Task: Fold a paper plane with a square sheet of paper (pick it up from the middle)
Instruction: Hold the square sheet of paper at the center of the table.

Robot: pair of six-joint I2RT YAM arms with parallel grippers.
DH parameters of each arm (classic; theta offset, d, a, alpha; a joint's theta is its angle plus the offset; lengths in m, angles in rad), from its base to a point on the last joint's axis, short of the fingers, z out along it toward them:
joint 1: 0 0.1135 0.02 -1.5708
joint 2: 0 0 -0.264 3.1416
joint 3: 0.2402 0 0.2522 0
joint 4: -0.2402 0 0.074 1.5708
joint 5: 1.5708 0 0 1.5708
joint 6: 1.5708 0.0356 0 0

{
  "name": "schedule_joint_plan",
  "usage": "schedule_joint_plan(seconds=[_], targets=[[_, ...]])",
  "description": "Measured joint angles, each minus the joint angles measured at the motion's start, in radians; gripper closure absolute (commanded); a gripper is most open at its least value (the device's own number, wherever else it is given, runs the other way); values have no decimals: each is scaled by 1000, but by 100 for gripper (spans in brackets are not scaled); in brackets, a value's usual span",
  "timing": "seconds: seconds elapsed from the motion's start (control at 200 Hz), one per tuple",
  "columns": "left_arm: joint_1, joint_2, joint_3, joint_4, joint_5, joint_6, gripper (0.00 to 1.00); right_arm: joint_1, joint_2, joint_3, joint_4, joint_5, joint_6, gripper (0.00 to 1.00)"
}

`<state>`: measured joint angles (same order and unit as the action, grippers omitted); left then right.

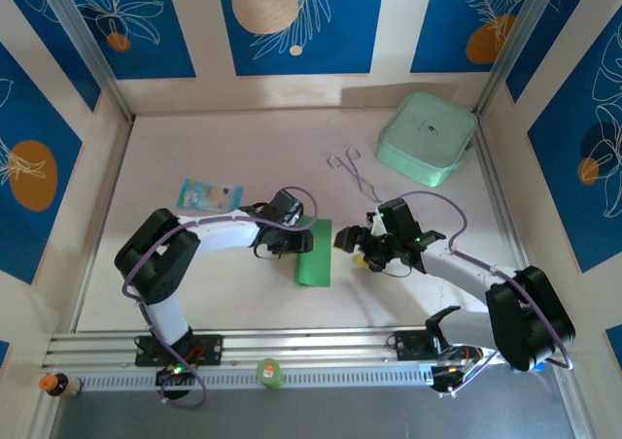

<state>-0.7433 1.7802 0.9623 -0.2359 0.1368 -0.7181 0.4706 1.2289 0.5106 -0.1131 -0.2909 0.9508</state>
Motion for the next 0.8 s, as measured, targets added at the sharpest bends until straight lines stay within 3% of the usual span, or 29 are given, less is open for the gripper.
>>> schedule_joint_plan(seconds=[0.585,0.8], targets=[[0,6,10,-14,0,21,44,2,8,6,-2,3,0,18],[0,8,12,-19,-8,18,51,2,8,6,-3,3,0,18]])
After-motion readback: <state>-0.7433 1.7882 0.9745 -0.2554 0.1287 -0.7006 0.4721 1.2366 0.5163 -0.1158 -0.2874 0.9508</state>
